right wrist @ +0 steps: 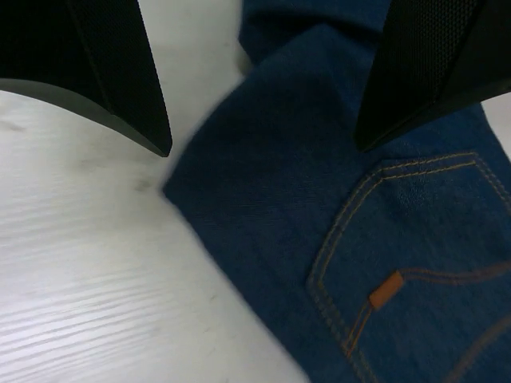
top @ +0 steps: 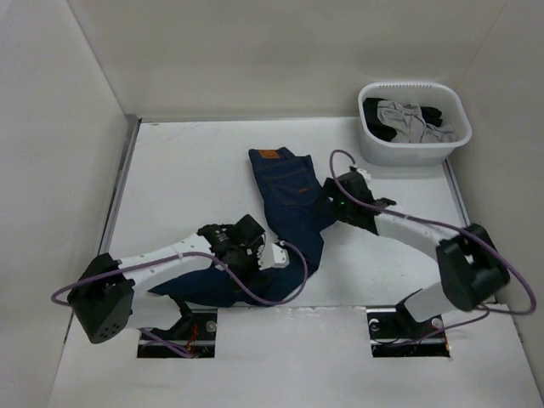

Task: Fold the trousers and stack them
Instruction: Flatten the trousers out

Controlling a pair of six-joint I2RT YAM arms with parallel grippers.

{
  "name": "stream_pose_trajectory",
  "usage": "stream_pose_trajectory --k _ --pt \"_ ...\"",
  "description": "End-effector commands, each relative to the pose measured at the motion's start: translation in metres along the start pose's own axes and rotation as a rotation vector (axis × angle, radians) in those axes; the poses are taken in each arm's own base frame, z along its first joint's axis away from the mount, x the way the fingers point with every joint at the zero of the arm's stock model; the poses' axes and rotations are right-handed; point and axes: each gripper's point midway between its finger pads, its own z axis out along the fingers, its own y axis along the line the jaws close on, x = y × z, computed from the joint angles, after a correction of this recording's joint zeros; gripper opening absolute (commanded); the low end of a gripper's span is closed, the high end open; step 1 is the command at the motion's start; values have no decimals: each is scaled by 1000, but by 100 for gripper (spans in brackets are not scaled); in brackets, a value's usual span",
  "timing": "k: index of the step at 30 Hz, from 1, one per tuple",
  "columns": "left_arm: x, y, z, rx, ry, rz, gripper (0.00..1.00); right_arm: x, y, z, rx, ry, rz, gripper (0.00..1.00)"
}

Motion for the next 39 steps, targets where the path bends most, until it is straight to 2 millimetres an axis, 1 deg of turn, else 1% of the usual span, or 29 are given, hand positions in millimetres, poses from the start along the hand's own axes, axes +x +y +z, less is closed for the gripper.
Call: stream_pose_trajectory --k 1,2,4,5,6,7,8,9,10,13,14,15,16,17,18,20,21,23,24,26,27,28,29,30,31,32,34,36,39 --pt "-3 -8 21 9 -8 54 75 0 84 18 -181 40 17 100" --pt "2 -5 25 2 8 50 72 10 85 27 -160 69 5 100" --pt "16 -3 32 3 54 29 47 32 81 50 -103 146 9 100" --pt "16 -1 32 1 57 19 36 34 80 52 -98 155 10 100" --pt "16 5 30 -17 54 -1 20 45 78 59 -92 192 18 90" --pt "17 15 26 -56 49 -21 10 47 79 59 -98 200 34 68" --pt "18 23 23 -87 50 -33 6 47 80 57 -106 197 49 42" --pt "20 42 16 -160 46 -62 0 43 79 55 -112 181 66 22" --pt "26 79 -2 -283 42 -123 0 23 76 45 -127 118 101 0" --pt "48 154 -50 -497 32 -250 0 -27 62 14 -148 -16 140 0" --pt "61 183 -74 -571 31 -313 0 -43 55 0 -155 -60 144 0" --pt "79 214 -108 -652 22 -402 0 -55 46 -14 -152 -96 148 0" --pt "89 227 -127 -685 11 -446 0 -64 33 -28 -141 -118 151 0" --pt "93 235 -142 -703 -5 -472 0 -63 22 -36 -123 -111 158 0" --pt "95 237 -159 -707 -21 -489 0 -58 11 -42 -96 -95 165 0" --pt "96 230 -169 -689 -22 -494 0 -28 -16 -55 -37 -31 178 0" --pt "95 225 -170 -678 -20 -490 0 -16 -26 -59 -15 -9 189 0" --pt "95 207 -159 -629 -1 -485 0 25 -52 -71 56 68 231 2" --pt "96 190 -147 -589 19 -472 0 39 -61 -76 79 86 259 12" --pt "96 166 -130 -531 42 -452 0 58 -77 -88 96 93 340 70" --pt "96 152 -119 -493 57 -434 0 60 -79 -90 95 91 348 87" --pt "96 144 -113 -472 67 -419 0 51 -79 -101 68 41 382 100" --pt "94 128 -102 -433 78 -384 0 35 -75 -109 47 -15 389 100" --pt "92 123 -98 -422 82 -364 1 25 -71 -113 38 -43 384 100" --pt "89 114 -92 -407 86 -330 1 5 -61 -117 25 -85 347 100" --pt "87 104 -85 -395 97 -284 2 -15 -40 -113 17 -91 246 100" --pt "86 99 -80 -389 114 -256 3 -28 -15 -99 3 -64 105 100" --pt "85 98 -77 -383 121 -264 3 -38 10 -66 29 -19 -22 100" --pt "84 101 -77 -393 108 -295 3 -72 16 -19 94 -51 -23 100"
